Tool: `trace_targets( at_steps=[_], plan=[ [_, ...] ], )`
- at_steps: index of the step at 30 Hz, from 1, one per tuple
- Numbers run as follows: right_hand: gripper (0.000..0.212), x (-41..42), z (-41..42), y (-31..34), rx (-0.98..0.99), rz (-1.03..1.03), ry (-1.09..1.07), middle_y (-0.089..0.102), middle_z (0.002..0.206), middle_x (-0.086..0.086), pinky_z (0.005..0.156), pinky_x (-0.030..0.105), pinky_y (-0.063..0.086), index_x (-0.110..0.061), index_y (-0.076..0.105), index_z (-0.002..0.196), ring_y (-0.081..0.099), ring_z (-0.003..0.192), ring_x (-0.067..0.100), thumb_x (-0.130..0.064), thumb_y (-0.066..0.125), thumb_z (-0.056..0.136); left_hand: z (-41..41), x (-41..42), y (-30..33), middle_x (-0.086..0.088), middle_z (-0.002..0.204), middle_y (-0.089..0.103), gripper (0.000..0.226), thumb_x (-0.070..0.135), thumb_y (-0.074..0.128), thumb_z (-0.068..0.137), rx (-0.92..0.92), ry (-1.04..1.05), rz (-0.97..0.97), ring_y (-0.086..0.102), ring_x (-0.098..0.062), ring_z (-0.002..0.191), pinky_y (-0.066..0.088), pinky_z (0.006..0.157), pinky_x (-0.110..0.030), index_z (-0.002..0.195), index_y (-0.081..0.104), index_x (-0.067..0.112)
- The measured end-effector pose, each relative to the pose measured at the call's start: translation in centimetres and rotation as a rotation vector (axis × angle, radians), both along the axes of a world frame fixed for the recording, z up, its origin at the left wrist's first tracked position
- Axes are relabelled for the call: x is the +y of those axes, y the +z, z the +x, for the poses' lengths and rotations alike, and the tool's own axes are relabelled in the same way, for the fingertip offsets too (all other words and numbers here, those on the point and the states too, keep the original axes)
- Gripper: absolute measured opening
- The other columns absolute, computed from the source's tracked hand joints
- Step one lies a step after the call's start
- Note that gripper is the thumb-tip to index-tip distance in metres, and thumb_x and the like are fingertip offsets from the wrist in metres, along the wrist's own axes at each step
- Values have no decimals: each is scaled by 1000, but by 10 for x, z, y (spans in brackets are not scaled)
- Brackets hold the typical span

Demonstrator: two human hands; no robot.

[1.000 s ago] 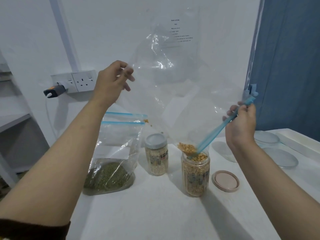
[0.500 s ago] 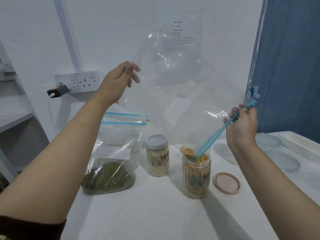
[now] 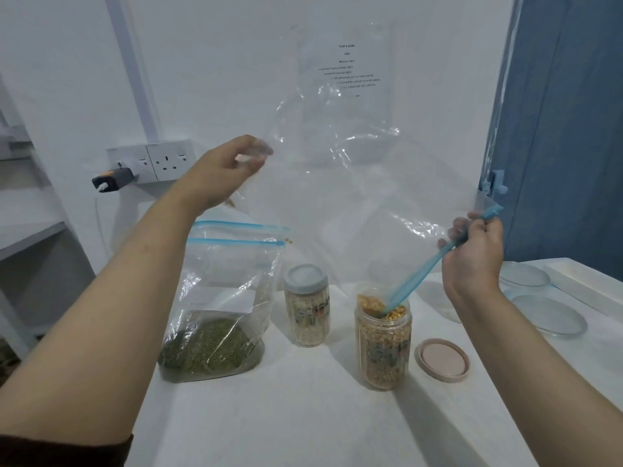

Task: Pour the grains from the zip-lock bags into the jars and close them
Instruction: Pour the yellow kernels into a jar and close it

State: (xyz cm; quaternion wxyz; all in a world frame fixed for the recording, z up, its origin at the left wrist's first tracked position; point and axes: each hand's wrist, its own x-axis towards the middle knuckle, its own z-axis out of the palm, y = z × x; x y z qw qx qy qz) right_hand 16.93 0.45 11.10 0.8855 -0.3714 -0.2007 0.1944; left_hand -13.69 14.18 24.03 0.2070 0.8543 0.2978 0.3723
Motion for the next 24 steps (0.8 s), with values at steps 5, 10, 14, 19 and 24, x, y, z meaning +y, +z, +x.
trace_targets(
  at_steps=[5, 10, 14, 19, 24],
  plan=[
    [30, 0, -2, 1, 9, -2, -8, 48, 75, -6, 71, 27, 37, -26, 47, 91, 40, 63, 8, -14, 25, 107, 10, -10, -2, 0, 98, 46, 22, 41, 38, 104, -79, -8, -36, 57, -17, 82, 60, 79, -40, 125, 43, 35],
    [30, 0, -1, 2, 21, 10, -4, 48, 74, -7, 70, 27, 36, -26, 48, 89, 40, 64, 8, -15, 26, 107, -2, -7, -3, -4, 111, 48, 74, 12, 68, 77, -18, -81, -243, 58, -18, 79, 53, 65, -19, 134, 27, 36],
    [30, 0, 1, 1, 37, 20, -11, 48, 74, -6, 66, 26, 36, -25, 48, 90, 40, 63, 8, -14, 26, 106, -8, -4, -13, -8, 115, 59, 66, -6, 65, 86, -301, -200, -334, 67, -19, 94, 58, 84, -29, 133, 33, 27],
    [29, 0, 0, 1, 38, 48, 18, 48, 75, -5, 68, 26, 35, -25, 48, 90, 39, 63, 8, -14, 26, 107, 7, -3, -35, -4, 113, 71, 32, 12, 65, 91, -736, -213, -462, 70, -18, 97, 56, 83, -27, 118, 48, 14],
    [30, 1, 3, 5, 43, 102, 66, 47, 73, -4, 62, 25, 32, -23, 48, 91, 38, 61, 8, -12, 25, 106, 20, -4, -45, 9, 104, 70, 11, 18, 59, 95, -954, -374, -651, 68, -18, 103, 50, 85, -33, 96, 61, 29]
  ],
)
